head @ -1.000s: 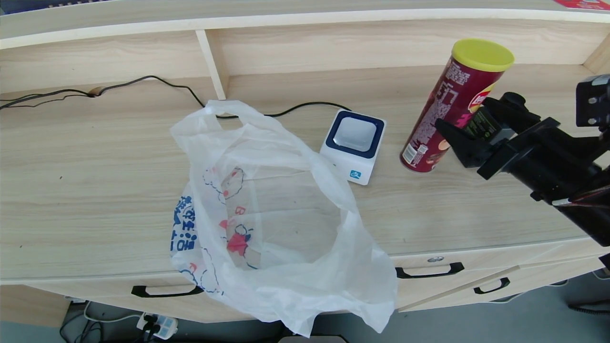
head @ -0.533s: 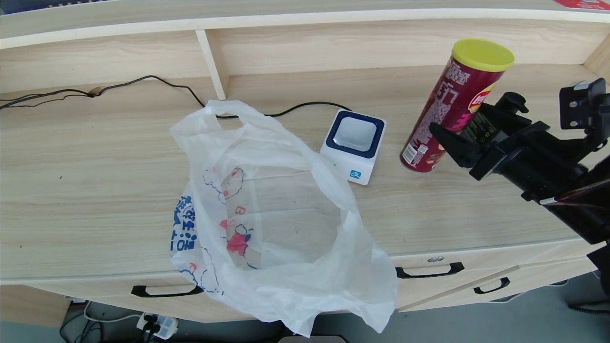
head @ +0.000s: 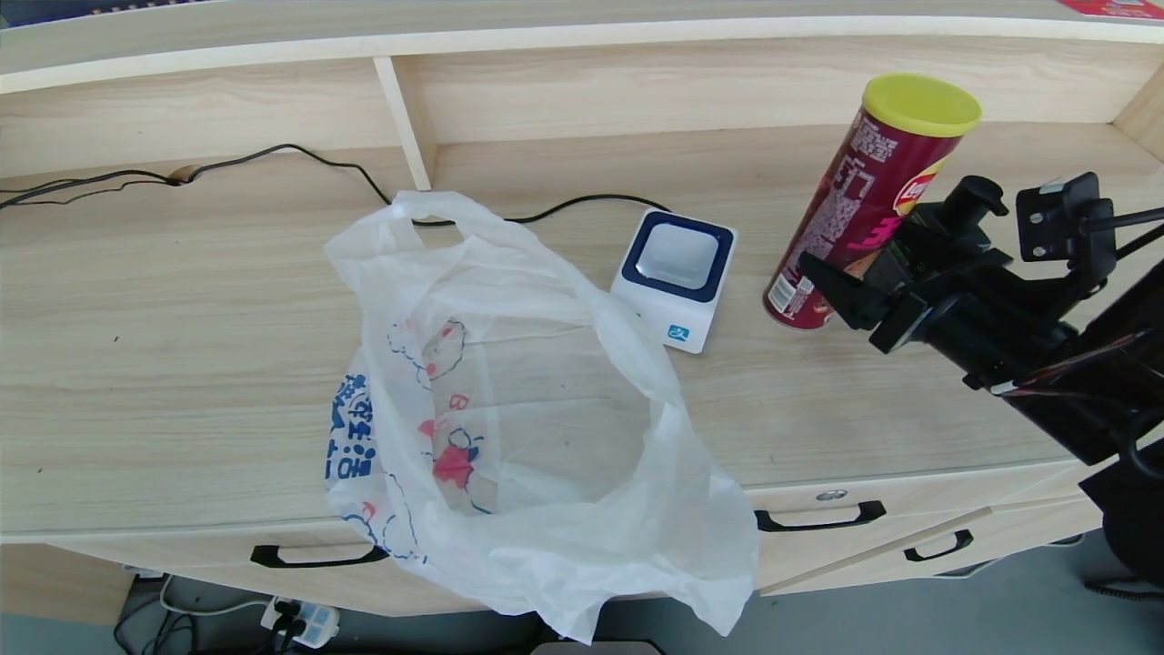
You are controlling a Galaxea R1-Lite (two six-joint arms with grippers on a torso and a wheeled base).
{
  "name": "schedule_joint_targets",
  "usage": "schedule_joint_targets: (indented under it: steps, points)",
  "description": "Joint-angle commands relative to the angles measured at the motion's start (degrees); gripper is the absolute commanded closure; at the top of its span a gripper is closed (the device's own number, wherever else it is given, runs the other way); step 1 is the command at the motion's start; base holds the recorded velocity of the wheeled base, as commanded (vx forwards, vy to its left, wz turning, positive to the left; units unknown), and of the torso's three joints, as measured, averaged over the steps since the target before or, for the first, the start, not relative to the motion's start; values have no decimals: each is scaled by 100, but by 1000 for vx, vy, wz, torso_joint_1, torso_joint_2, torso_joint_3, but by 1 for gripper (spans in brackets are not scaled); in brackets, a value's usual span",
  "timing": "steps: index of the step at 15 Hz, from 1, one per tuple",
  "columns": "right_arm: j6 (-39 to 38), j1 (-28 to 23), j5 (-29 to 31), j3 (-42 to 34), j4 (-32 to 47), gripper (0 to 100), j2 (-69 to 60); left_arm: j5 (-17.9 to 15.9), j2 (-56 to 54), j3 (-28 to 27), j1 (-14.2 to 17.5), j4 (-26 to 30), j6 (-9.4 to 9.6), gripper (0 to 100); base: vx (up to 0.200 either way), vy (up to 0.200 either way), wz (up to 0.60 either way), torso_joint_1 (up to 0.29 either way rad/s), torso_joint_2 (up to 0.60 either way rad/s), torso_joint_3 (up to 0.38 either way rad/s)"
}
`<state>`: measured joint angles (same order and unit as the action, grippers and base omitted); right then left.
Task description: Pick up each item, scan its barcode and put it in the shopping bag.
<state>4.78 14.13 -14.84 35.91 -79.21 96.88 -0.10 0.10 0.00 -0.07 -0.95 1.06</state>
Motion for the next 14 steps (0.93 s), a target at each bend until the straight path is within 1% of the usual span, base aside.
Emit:
schedule_joint_targets:
  steps: [1,6,8,9,14]
  points:
    - [-3,-7,-2,91,-6,0,121,1,-1,0,-1,-10,-1,0,0,0,0,0,0,0]
    - [-135,-68,-2,355,-6,0,428,1,-1,0,-1,-2,-1,0,0,0,0,0,0,0]
    - [-188,-103,148,504,-6,0,507,1,-1,0,-1,-2,-1,0,0,0,0,0,0,0]
    - [-302,-95,376,680,3,0,604,1,-1,0,-1,-2,-1,0,0,0,0,0,0,0]
    - [-346,-68,394,830,3,0,692,1,-1,0,-1,-2,-1,0,0,0,0,0,0,0]
